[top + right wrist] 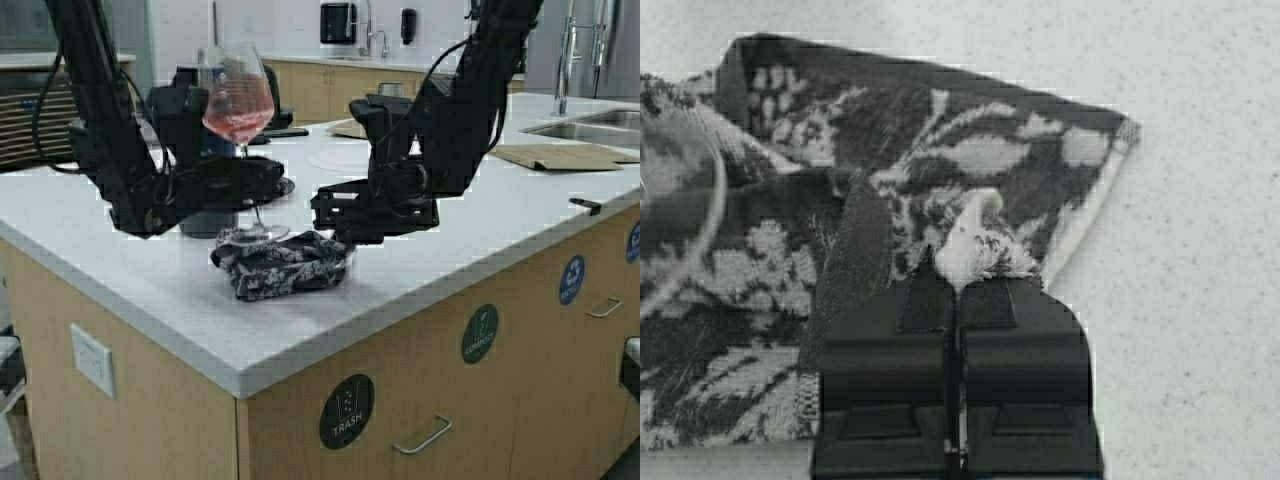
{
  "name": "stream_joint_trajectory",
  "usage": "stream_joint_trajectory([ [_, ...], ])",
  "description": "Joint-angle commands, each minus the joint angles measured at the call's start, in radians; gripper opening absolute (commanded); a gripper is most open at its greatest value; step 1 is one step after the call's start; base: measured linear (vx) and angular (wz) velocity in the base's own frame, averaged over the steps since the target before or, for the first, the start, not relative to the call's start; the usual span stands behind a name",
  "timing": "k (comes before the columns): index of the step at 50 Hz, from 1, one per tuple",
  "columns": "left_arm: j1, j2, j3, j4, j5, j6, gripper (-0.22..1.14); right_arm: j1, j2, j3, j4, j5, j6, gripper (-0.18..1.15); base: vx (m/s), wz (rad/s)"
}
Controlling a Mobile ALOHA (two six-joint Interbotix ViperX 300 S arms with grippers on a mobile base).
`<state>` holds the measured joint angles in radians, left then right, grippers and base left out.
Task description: Get the cloth and wipe up the spill under the wine glass
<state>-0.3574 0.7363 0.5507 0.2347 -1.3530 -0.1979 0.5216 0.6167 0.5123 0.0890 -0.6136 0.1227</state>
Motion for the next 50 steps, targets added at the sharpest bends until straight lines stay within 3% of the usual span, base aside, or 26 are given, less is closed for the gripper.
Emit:
stream_joint_trajectory([
  [1,-0.003,0.029,-0.037,0.002,-0.012,0.032,0.13,-0.003,-0.023,-0.006,0.002,-0.014,0.000,0.07,0.00,0.00],
  [18,-0.003,0.155,-0.091,0.002,-0.011,0.104,0.13,-0.003,-0.026,-0.006,0.002,-0.029,0.000,0.07,0.00,0.00],
  [29,-0.003,0.046,-0.040,0.006,-0.020,0.106,0.13,-0.018,-0.063,0.009,0.011,-0.061,0.003,0.07,0.00,0.00],
  [40,-0.003,-0.089,0.000,0.009,-0.020,0.107,0.13,-0.144,-0.163,0.069,0.137,-0.143,0.017,0.07,0.00,0.00],
  [50,-0.005,-0.049,-0.026,0.014,-0.021,0.107,0.13,-0.250,-0.268,0.137,0.227,-0.262,0.043,0.07,0.00,0.00],
])
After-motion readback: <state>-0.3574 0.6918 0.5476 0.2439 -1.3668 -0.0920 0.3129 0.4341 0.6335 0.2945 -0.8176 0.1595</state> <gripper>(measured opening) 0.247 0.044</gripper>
